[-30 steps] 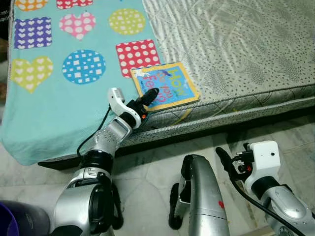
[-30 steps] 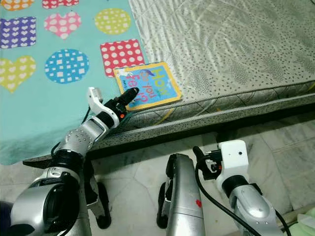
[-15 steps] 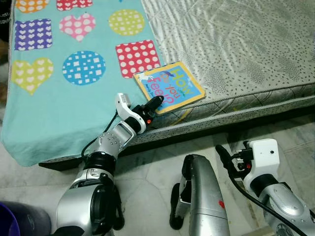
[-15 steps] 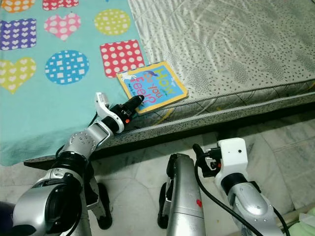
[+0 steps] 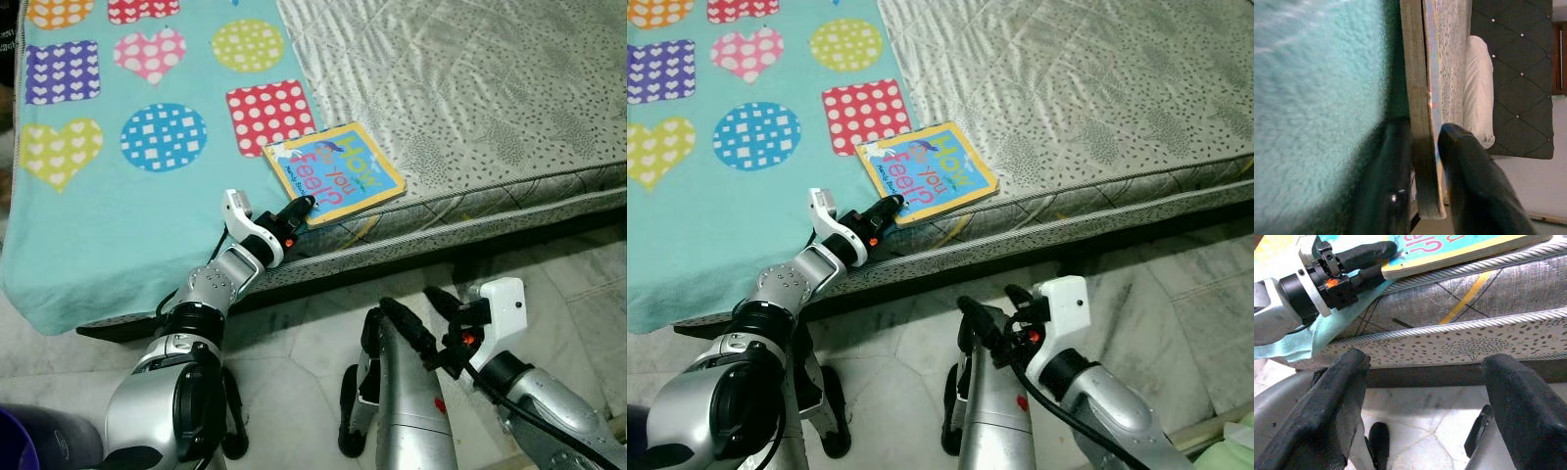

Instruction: Clean up the room

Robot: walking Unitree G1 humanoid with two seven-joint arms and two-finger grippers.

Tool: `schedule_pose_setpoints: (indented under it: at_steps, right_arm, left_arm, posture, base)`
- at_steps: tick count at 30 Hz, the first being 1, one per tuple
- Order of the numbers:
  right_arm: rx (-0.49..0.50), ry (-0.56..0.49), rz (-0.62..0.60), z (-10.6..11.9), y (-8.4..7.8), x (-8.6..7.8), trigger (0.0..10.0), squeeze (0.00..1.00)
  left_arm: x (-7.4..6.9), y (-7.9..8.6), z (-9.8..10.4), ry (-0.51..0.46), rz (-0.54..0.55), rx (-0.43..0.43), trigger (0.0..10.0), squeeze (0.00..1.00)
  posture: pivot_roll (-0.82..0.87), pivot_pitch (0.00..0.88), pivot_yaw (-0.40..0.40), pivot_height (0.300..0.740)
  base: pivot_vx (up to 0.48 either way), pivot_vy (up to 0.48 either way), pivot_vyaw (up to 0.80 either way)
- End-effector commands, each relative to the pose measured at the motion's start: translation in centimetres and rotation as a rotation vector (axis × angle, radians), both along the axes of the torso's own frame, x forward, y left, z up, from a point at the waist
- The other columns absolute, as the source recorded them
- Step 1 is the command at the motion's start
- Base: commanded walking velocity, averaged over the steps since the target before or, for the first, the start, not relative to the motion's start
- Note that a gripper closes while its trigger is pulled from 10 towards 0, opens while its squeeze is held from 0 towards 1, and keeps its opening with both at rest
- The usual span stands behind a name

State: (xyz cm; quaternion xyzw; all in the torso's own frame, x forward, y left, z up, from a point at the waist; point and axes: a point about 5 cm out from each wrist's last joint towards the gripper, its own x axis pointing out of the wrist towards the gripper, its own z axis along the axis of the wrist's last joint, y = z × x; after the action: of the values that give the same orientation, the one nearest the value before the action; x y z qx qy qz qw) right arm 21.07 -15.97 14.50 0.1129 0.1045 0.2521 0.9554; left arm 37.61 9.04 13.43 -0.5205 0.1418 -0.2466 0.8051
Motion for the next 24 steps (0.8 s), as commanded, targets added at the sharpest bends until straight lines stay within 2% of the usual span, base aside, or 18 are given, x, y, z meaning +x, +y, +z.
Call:
schedule_pose_setpoints:
  at_steps: [1,5,9,11,15,19,21,24]
  right_arm:
    - [0.028,0.003,-0.027,0.0,-0.3,-0.2,10.0,0.0]
    - [0.04,-0.003,-0.032,0.2,-0.4,-0.1,10.0,0.0]
    - [0.018,-0.052,-0.105,0.8,-0.7,0.8,10.0,0.0]
    - [0.037,-0.047,-0.127,0.7,-0.7,0.9,10.0,0.0]
    - [-0.01,-0.073,-0.127,0.5,-0.6,1.0,10.0,0.0]
    - [-0.004,-0.079,-0.147,0.2,-0.3,1.7,10.0,0.0]
    - [-0.024,-0.101,-0.168,0.2,0.1,2.8,10.0,0.0]
    - [-0.023,-0.108,-0.184,0.2,0.2,3.4,10.0,0.0]
  left_arm:
    - [-0.5,-0.1,-1.3,0.045,-0.004,-0.005,0.0,0.0]
    - [-0.5,-0.1,-1.3,0.044,0.0,-0.004,0.0,0.0]
    - [-0.4,0.5,-1.5,0.039,0.026,0.009,0.0,0.0]
    - [-0.4,0.5,-1.5,0.037,0.029,0.008,0.0,0.0]
    - [-0.2,0.8,-1.4,0.001,0.055,0.029,0.0,0.0]
    - [0.2,1.4,-0.2,-0.146,0.103,0.141,0.0,0.0]
    - [0.4,1.7,0.8,-0.24,0.121,0.22,0.0,0.0]
    - [0.4,2.0,1.2,-0.275,0.135,0.247,0.0,0.0]
  posture:
    - [-0.26,0.314,-0.062,0.517]
    - [-0.26,0.314,-0.062,0.517]
    - [-0.26,0.304,-0.061,0.517]
    - [-0.26,0.302,-0.061,0.517]
    - [-0.26,0.292,-0.058,0.517]
    - [-0.24,0.261,-0.048,0.517]
    - [-0.22,0.233,-0.038,0.517]
    - [-0.21,0.213,-0.03,0.517]
  base:
    - [0.0,0.0,0.0]
    - [0.0,0.0,0.0]
    - [0.0,0.0,0.0]
    - [0.0,0.0,0.0]
    - [0.0,0.0,0.0]
    - [0.0,0.0,0.0]
    - [0.0,0.0,0.0]
    - [0.0,0.0,0.0]
